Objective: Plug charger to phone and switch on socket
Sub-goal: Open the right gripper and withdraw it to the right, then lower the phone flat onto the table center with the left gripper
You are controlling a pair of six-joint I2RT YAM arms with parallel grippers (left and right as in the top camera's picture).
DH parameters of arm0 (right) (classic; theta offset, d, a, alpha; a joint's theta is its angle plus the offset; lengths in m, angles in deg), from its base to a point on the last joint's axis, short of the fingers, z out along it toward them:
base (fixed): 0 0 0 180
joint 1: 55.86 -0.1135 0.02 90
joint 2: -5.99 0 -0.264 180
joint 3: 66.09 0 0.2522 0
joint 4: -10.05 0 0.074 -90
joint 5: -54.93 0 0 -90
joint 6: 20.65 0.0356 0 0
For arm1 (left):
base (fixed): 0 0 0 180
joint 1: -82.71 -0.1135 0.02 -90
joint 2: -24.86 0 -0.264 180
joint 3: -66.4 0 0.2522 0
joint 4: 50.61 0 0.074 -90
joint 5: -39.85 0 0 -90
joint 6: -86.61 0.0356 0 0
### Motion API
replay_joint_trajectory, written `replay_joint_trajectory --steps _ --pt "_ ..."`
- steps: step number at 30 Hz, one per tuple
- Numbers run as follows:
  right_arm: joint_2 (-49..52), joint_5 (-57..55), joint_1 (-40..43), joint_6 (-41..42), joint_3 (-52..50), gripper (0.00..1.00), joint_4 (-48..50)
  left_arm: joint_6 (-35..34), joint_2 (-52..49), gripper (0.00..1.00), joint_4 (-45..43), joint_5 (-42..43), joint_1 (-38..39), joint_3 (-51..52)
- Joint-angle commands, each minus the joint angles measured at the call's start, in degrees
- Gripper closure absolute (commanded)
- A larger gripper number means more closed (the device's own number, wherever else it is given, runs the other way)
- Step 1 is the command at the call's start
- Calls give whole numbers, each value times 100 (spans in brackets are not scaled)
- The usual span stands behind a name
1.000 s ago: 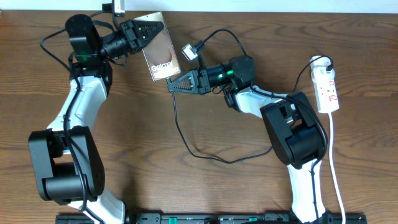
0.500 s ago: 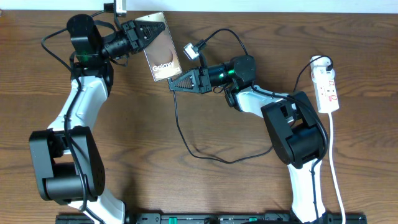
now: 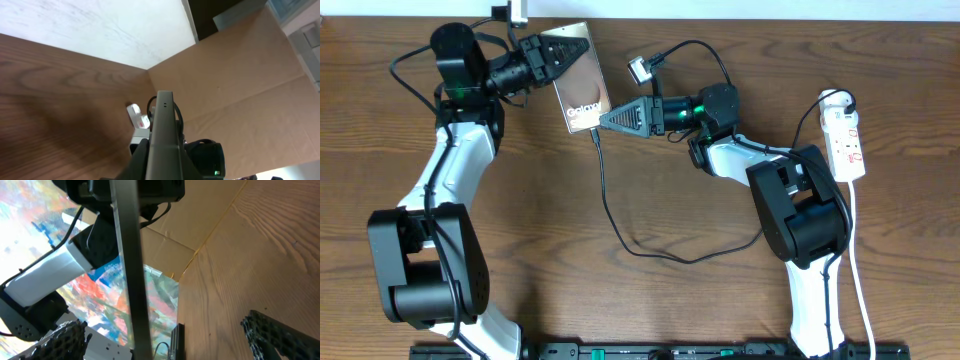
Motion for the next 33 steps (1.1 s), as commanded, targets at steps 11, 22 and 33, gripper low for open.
replay_joint_trajectory --steps 11,22,33 --pt "-37 -55 61 -466 37 1 -791 52 11 93 588 328 -837 -63" --pt "-66 -1062 378 -2581 37 1 -4177 35 11 92 597 857 -1078 -63" --pt "-1047 -2573 1137 -4470 39 1 -7112 122 11 93 597 850 -1078 -63"
